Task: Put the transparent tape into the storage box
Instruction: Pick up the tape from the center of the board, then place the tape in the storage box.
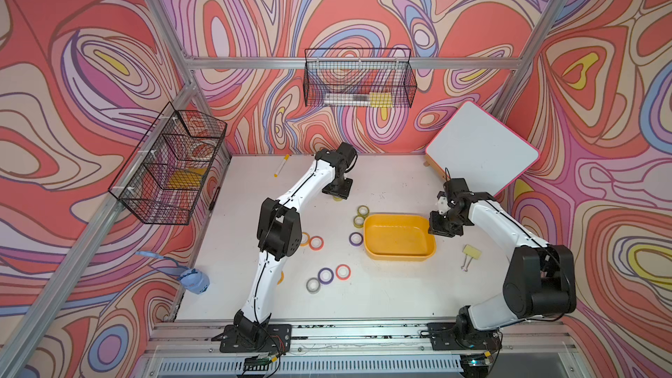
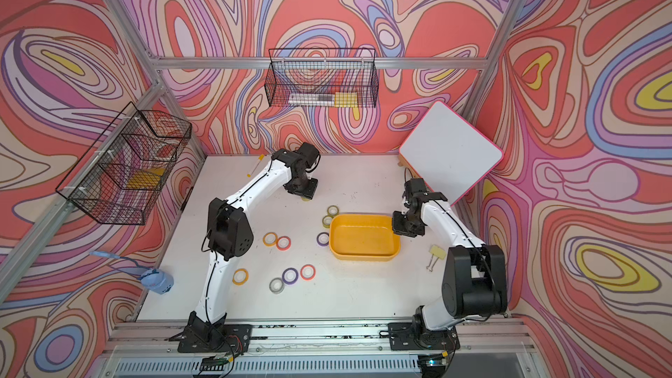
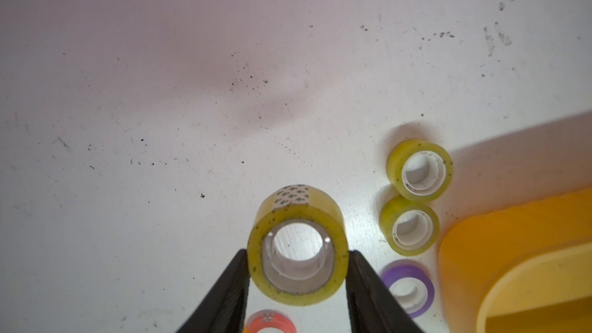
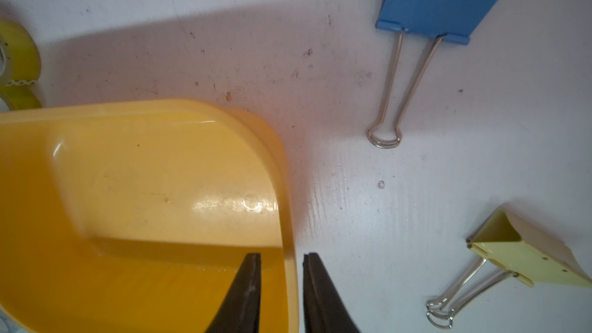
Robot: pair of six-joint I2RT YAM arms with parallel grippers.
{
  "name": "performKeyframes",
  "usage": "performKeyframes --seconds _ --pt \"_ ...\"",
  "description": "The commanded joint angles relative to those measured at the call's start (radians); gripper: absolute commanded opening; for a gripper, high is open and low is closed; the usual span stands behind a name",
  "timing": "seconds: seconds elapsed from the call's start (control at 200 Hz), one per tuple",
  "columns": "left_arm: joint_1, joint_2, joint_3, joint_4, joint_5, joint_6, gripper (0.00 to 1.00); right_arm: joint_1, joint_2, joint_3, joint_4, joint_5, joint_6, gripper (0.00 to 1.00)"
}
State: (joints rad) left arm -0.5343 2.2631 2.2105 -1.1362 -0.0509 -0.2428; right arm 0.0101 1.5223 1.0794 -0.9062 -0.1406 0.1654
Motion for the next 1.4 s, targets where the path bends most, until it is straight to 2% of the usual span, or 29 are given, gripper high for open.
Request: performKeyframes --seconds 0.0,0.285,0.516,0.926,1.397 --pt "-0.06 -0.081 -0.033 -0.042 -0.033 0.019 0.52 -0.042 -0.011 -0.014 0.035 -0.034 -0.009 0.25" --pt "-0.214 -0.187 -0.138 -0.027 -0.041 0.016 0.52 -0.067 -0.005 0.014 0.026 -0.034 -0.015 0.25" --pt "-0.308 -0.158 -0.162 -0.006 0.027 -0.009 0.52 -0.066 -0.004 0.007 0.027 -0.049 -0.012 0.25" --pt "-0.344 -0.054 -0.101 0.037 0.065 -0.034 0.52 -0.066 -0.028 -0.01 0.024 -0.055 -0.009 0.26" --pt "-0.352 0.048 -0.107 0.093 -0.003 -0.036 0.55 -0.067 -0.035 -0.015 0.021 -0.056 -0.016 0.26"
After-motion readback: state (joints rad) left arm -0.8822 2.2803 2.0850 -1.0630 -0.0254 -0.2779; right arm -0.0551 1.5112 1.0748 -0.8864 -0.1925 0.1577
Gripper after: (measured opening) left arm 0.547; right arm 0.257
